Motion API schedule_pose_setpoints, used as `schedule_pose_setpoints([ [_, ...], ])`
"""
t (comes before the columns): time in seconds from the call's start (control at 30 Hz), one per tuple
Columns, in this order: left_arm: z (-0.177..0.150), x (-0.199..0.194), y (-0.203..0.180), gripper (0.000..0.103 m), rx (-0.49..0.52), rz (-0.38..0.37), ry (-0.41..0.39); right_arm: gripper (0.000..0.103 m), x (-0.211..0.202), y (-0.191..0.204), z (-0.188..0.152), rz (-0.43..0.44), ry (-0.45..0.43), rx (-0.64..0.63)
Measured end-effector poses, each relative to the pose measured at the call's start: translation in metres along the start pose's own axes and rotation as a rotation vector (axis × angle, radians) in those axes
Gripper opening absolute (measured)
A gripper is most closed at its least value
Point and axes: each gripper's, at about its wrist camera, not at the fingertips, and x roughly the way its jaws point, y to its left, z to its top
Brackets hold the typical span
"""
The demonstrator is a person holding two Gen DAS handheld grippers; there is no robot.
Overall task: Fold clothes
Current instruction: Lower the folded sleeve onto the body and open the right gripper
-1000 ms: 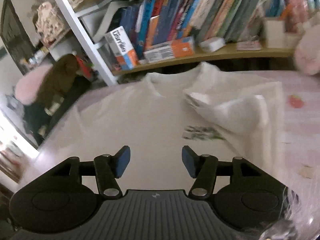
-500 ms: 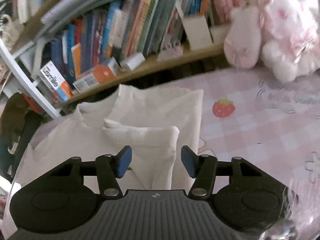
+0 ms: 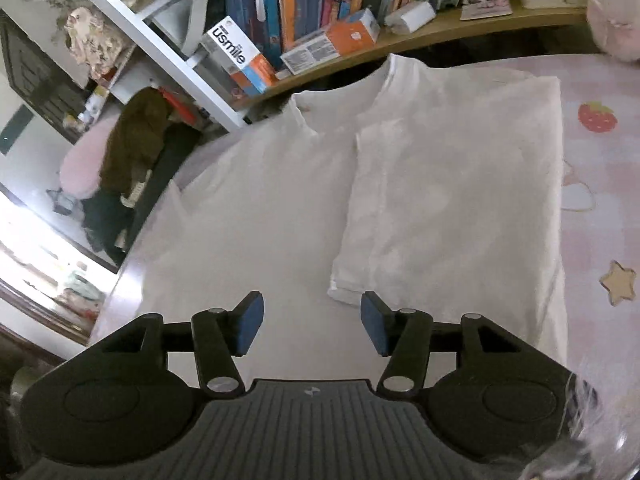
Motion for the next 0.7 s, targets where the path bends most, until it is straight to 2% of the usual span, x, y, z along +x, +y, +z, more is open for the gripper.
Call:
schedule_pose_setpoints([
  [0.13, 0.002, 0.0, -0.009, 0.084, 0.03, -0.006, -0.01, 0.052, -0.013, 0.0, -0.006, -0.043, -0.06, 0.019],
  [0.3, 0.004, 0.0, -0.01, 0.084, 0.001, -0.003, -0.02, 0.052, -0.022, 0.012, -0.024, -0.146, -0.085, -0.051],
  [0.57, 0.012, 0.005, -0.019, 0.084, -0.02, -0.024, -0.038, 0.055, -0.043, 0.033, -0.061, -0.236, -0.108, -0.108],
  [0.7, 0.016, 0.006, -0.028, 0.084, -0.013, -0.039, -0.047, 0.064, -0.053, 0.041, -0.079, -0.35, -0.116, -0.14],
])
